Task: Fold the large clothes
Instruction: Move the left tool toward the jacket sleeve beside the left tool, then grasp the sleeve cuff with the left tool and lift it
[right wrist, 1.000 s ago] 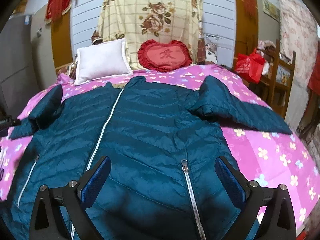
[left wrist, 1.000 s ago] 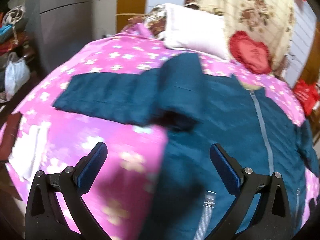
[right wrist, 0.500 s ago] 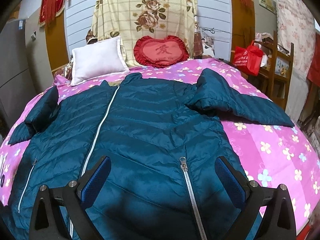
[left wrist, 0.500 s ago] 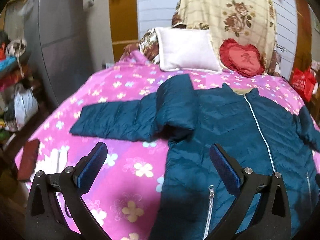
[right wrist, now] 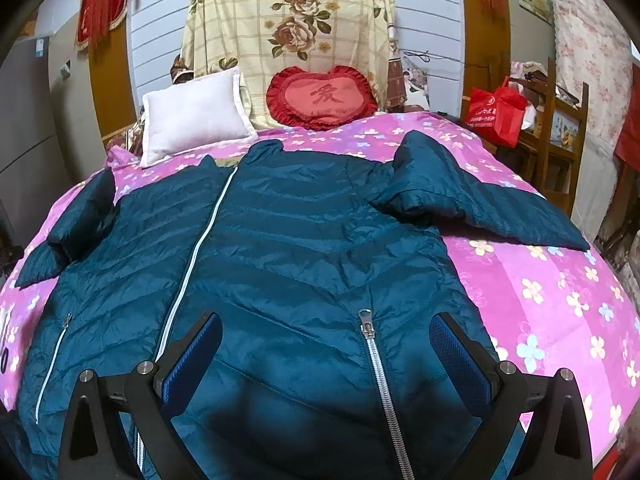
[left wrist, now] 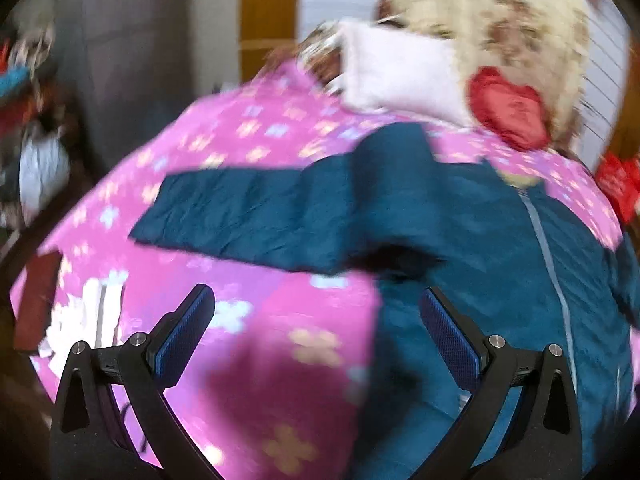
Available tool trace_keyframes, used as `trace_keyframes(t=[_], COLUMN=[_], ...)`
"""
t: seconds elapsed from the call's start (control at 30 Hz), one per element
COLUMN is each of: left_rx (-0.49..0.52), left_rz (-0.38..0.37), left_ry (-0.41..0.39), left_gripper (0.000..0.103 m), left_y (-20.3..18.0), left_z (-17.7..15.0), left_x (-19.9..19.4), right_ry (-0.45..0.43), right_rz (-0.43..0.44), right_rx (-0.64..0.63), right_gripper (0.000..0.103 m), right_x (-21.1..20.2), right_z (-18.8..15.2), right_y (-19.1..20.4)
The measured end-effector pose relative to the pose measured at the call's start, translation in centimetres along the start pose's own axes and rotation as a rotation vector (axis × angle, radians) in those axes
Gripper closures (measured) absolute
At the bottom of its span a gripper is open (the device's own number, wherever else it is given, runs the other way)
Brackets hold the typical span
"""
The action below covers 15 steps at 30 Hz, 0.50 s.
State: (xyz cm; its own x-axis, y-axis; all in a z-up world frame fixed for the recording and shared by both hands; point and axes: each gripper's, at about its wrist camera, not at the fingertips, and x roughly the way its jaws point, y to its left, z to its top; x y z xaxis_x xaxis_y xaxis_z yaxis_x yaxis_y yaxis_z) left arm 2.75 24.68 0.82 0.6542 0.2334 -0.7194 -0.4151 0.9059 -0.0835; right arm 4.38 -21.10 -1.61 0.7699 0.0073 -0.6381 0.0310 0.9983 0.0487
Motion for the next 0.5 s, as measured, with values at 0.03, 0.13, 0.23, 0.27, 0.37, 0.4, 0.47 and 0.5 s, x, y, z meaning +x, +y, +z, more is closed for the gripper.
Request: trace_keyframes(t=[0.03,0.13,0.23,0.27,0.37,0.4,0.47,0.5], left_rx=[-0.029,-0.075,-0.039,-0.035,-0.073,-0.105,-0.141,-0.159], left_rz=[0.017,0.119,0.243,0.266,0.257,0.243,0.225,0.202], left_ry=[0.023,0.070,0.072,0.075,0.147,0.178,0.201,0.224], left_gripper=[0.000,0.000,0.000,0.000,0.000,0.000,0.000,0.000], left_y=[1.3,5.7,9.0,10.1,13.4,14.6,15.6,16.0], left_z=[0.6,2.7,4.5,5.0,6.1,6.2,6.2,6.2], left_x=[1.1,4.7,7.3,8.1,11.2,12.4,13.5,14.3], right_ry=[-0.001,0.004,0.019,0.023,0.025,0.024,0.027,0.031], right_rz=[0.004,0.008,0.014,0.015,0.016,0.017,0.022,0.023], right_rx=[-0.002,-0.011,-0.022,-0.027,-0.041,-0.042,-0.044,-0.046], right_gripper=[0.000,0.000,0.000,0.000,0.000,0.000,0.000,0.000], right_x=[0.0,0.2,0.7,0.8,0.9,1.0,1.1,1.2], right_z=[0.0,0.0,0.0,0.0,0.0,0.0,0.1,0.1], right_y=[0.1,0.5,0.9,1.0,1.3,1.4,1.6,1.6])
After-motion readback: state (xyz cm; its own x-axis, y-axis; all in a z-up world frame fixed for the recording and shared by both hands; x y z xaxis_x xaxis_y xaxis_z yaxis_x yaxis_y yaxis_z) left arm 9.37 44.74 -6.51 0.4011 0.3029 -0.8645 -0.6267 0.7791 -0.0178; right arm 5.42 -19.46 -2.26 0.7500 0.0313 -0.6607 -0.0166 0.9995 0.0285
